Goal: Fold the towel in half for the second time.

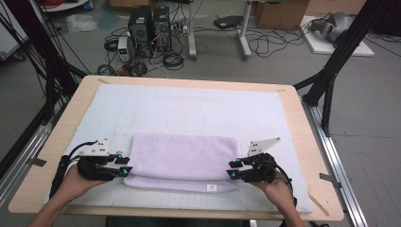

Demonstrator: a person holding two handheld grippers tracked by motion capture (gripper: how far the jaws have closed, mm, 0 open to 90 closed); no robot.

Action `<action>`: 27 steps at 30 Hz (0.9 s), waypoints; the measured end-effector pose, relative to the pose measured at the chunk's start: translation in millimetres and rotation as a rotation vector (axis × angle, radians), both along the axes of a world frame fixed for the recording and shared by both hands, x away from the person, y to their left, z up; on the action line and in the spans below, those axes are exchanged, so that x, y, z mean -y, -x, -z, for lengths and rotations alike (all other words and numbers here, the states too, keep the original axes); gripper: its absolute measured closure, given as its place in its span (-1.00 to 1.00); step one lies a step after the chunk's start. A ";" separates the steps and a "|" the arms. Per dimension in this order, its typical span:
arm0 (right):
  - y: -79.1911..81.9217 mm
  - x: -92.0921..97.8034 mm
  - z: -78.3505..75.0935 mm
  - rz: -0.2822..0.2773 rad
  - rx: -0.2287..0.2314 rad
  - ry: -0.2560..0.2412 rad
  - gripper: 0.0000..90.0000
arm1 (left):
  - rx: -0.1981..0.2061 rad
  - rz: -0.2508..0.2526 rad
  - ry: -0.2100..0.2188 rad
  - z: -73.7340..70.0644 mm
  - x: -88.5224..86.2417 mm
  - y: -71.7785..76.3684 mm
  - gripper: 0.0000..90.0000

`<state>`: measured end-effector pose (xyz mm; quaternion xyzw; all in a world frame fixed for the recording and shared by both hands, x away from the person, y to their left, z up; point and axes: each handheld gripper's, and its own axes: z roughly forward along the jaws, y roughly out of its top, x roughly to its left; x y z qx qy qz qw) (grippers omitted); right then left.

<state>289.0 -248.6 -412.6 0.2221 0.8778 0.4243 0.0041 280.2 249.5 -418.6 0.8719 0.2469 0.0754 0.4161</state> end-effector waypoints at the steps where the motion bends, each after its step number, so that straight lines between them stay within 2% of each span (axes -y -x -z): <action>1: 1.4 0.0 2.6 0.004 -0.003 0.013 0.43 | -0.003 0.001 -0.007 2.6 1.2 0.5 0.41; 4: 5.9 -0.7 11.2 0.000 -0.004 0.050 0.43 | -0.005 0.000 -0.038 10.2 3.8 2.9 0.41; 6: 8.8 -2.1 17.4 0.003 0.000 0.073 0.43 | 0.010 0.001 -0.060 14.0 5.6 5.4 0.44; 8: 10.7 -4.1 23.3 0.001 0.012 0.095 0.47 | 0.027 0.002 -0.065 15.5 8.2 7.5 0.60; 10: 11.8 -4.4 23.4 0.000 0.021 0.096 0.72 | 0.040 0.008 -0.070 13.8 9.9 7.9 0.81; 11: 11.4 -3.7 22.0 -0.007 0.011 0.090 0.87 | 0.046 0.007 -0.069 11.6 9.7 8.1 0.85; 13: 11.6 -2.3 17.1 -0.013 0.032 0.086 0.93 | 0.062 0.005 -0.050 5.6 7.4 9.4 0.88; 18: 17.7 3.1 2.5 -0.020 0.056 0.032 0.94 | 0.094 0.001 0.004 -11.5 -2.6 20.8 0.89; 20: 23.1 5.3 -1.6 -0.019 0.061 0.021 0.94 | 0.101 0.007 0.009 -15.2 -3.7 28.1 0.90; 22: 29.2 7.6 -2.9 -0.028 0.064 0.009 0.94 | 0.090 0.025 0.005 -14.3 -3.7 35.1 0.90; 25: 38.1 7.0 4.2 -0.072 0.020 0.016 0.87 | 0.059 0.042 -0.013 -3.3 -2.6 40.4 0.85; 26: 39.1 6.2 6.5 -0.068 0.008 0.021 0.74 | 0.044 0.041 -0.011 -0.7 -2.9 39.5 0.75; 27: 38.4 6.3 7.3 -0.067 0.007 0.013 0.70 | 0.041 0.039 -0.010 0.2 -3.4 38.4 0.64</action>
